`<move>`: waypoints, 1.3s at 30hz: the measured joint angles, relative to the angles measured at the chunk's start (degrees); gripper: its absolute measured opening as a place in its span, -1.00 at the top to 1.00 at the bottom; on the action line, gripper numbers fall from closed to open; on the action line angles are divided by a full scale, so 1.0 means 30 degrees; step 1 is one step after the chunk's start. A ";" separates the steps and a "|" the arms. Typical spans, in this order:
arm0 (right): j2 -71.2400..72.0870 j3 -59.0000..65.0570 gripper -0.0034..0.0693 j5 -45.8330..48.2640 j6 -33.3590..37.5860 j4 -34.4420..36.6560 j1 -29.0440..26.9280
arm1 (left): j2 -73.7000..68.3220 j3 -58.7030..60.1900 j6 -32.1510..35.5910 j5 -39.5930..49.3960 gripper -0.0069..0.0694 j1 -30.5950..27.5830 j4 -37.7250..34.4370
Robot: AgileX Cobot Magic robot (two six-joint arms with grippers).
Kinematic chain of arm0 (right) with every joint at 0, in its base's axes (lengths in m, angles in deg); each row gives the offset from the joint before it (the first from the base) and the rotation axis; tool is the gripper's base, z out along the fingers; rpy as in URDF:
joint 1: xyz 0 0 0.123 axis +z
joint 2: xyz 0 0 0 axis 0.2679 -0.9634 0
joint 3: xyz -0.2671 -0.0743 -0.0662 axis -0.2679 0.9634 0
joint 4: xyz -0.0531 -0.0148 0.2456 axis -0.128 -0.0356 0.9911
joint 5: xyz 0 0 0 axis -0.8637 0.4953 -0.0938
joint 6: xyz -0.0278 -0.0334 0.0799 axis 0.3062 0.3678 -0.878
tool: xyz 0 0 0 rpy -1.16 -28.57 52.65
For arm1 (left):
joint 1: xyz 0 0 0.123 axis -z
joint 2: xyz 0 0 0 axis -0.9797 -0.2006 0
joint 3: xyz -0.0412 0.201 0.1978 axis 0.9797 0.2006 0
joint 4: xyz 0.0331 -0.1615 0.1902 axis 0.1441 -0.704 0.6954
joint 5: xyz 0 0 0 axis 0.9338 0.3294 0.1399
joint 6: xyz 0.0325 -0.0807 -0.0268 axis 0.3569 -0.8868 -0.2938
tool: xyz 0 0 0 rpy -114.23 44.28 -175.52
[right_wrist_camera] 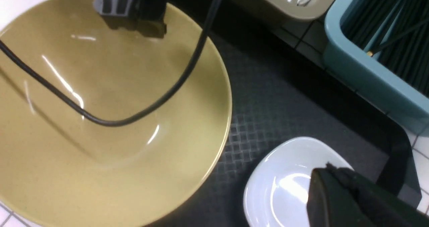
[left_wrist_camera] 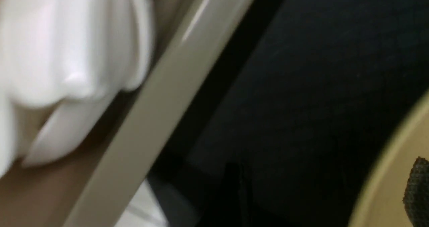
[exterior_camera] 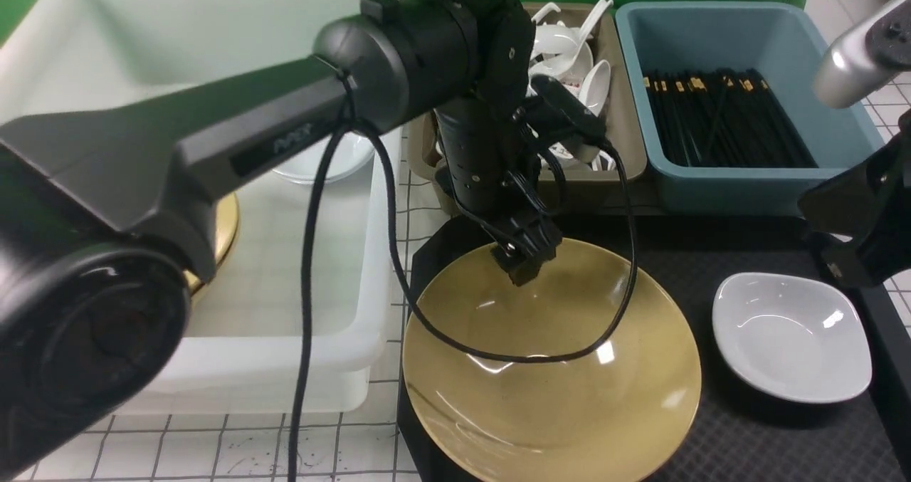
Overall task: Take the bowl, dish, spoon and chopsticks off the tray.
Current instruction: Use the left arm to grab the yellow noodle bowl on the left, then use the left arm to put the noodle bowl into the large storage box on the left
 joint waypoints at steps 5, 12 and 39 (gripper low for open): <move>0.0005 0.0038 0.81 -0.0147 0.0008 0.0000 0.0000 | -0.0680 0.0000 0.0059 0.0440 -0.45 0.0000 -0.0196; 0.0005 -0.0094 0.81 -0.0352 0.0388 0.0661 0.0000 | -0.0160 -0.0165 -0.0402 0.2177 0.53 -0.0057 -0.1259; -0.6068 -1.2273 0.79 0.1051 0.3061 0.2201 0.8367 | 1.5501 0.7107 -0.2683 0.1784 0.80 -1.8728 -0.6350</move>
